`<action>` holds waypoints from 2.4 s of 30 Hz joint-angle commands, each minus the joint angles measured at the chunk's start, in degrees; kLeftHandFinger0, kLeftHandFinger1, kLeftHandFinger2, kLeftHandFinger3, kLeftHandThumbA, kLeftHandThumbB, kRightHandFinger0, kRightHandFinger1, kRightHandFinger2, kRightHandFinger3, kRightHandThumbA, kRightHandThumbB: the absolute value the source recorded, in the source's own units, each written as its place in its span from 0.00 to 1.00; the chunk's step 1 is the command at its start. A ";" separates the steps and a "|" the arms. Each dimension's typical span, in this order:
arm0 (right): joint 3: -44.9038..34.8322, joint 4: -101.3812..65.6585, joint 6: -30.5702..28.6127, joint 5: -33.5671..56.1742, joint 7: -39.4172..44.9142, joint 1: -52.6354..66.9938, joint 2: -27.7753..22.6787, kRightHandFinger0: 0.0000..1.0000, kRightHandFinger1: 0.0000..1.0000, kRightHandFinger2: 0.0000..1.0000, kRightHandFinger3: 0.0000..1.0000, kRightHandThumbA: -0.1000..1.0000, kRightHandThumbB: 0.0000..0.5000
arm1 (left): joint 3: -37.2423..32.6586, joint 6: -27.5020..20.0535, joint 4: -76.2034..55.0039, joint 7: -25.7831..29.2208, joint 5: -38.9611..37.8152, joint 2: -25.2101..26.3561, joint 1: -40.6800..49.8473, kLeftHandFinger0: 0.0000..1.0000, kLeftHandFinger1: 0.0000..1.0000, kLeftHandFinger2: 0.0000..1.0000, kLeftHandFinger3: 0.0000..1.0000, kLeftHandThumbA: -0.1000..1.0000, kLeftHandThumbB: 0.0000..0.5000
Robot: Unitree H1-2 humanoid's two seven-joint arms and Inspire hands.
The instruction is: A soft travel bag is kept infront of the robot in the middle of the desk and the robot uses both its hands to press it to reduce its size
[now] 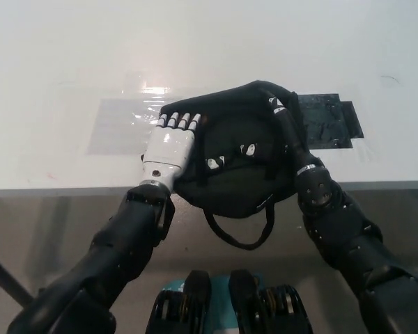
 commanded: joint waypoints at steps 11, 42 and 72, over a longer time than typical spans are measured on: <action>0.16 -4.33 3.40 0.72 -0.30 -2.61 -1.92 1.00 1.00 1.00 1.00 1.00 0.53 | -1.31 -3.21 -7.23 -7.96 -1.56 6.27 -7.25 1.00 1.00 1.00 1.00 1.00 0.04; 1.11 -47.67 19.39 -5.48 3.52 0.31 -11.46 1.00 1.00 1.00 1.00 1.00 0.48 | 7.10 -0.95 -36.30 -23.70 -3.98 15.91 -16.60 1.00 1.00 1.00 1.00 1.00 0.07; -2.68 -127.19 19.80 11.36 6.59 43.60 -13.97 1.00 1.00 1.00 1.00 1.00 0.55 | 24.33 5.03 -125.75 -35.10 -36.07 18.78 32.34 1.00 1.00 1.00 1.00 1.00 0.18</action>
